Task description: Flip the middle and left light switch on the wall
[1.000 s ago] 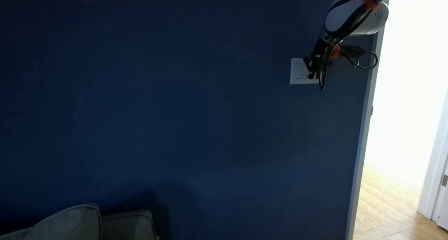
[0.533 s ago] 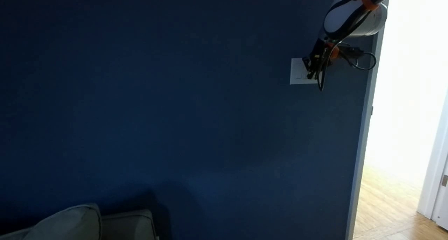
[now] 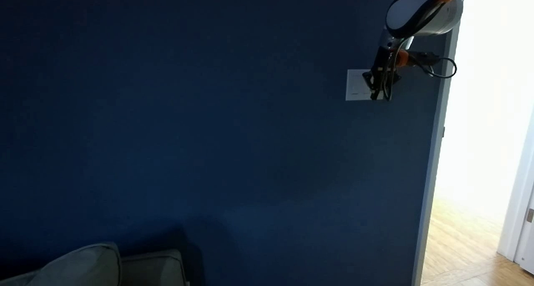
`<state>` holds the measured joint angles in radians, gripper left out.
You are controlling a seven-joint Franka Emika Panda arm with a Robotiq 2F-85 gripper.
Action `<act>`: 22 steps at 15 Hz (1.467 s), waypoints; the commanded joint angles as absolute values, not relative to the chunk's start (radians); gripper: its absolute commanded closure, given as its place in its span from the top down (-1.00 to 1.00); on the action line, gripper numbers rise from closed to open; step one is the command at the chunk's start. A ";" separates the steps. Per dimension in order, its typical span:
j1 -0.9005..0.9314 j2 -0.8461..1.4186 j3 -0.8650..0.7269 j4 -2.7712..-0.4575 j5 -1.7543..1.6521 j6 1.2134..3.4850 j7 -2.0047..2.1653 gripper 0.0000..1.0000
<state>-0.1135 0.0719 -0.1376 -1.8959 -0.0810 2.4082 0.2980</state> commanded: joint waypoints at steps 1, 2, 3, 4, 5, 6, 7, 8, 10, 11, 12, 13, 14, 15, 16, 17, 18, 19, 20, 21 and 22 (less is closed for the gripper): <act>-0.109 0.035 -0.129 -1.893 -0.049 2.373 0.312 -1.00; -0.109 0.033 -0.126 -1.894 -0.044 2.387 0.313 -1.00; -0.108 0.033 -0.121 -1.893 -0.018 2.402 0.288 -1.00; -0.106 0.038 -0.118 -1.890 -0.009 2.413 0.292 -1.00; -0.105 0.042 -0.114 -1.887 0.000 2.421 0.288 -1.00; -0.104 0.050 -0.111 -1.883 0.004 2.432 0.292 -1.00; -0.103 0.056 -0.109 -1.880 0.010 2.444 0.292 -1.00; -0.102 0.062 -0.108 -1.878 0.010 2.459 0.294 -1.00; -0.102 0.076 -0.111 -1.874 -0.005 2.508 0.309 -1.00; -0.103 0.081 -0.112 -1.873 0.003 2.522 0.305 -1.00; -0.103 0.086 -0.112 -1.874 0.001 2.539 0.305 -1.00; -0.103 0.092 -0.112 -1.876 0.007 2.560 0.299 -1.00; -0.102 0.098 -0.112 -1.876 0.011 2.575 0.295 -1.00; -0.102 0.105 -0.113 -1.875 0.008 2.590 0.300 -1.00; -0.100 0.113 -0.115 -1.876 -0.006 2.610 0.309 -1.00; -0.100 0.120 -0.117 -1.875 -0.011 2.626 0.314 -1.00; -0.099 0.126 -0.120 -1.875 -0.021 2.644 0.323 -1.00; -0.099 0.132 -0.122 -1.876 -0.018 2.656 0.322 -1.00; -0.099 0.138 -0.125 -1.876 -0.022 2.671 0.324 -1.00; -0.099 0.141 -0.125 -1.877 -0.014 2.679 0.318 -1.00; -0.099 0.142 -0.125 -1.878 -0.013 2.675 0.317 -1.00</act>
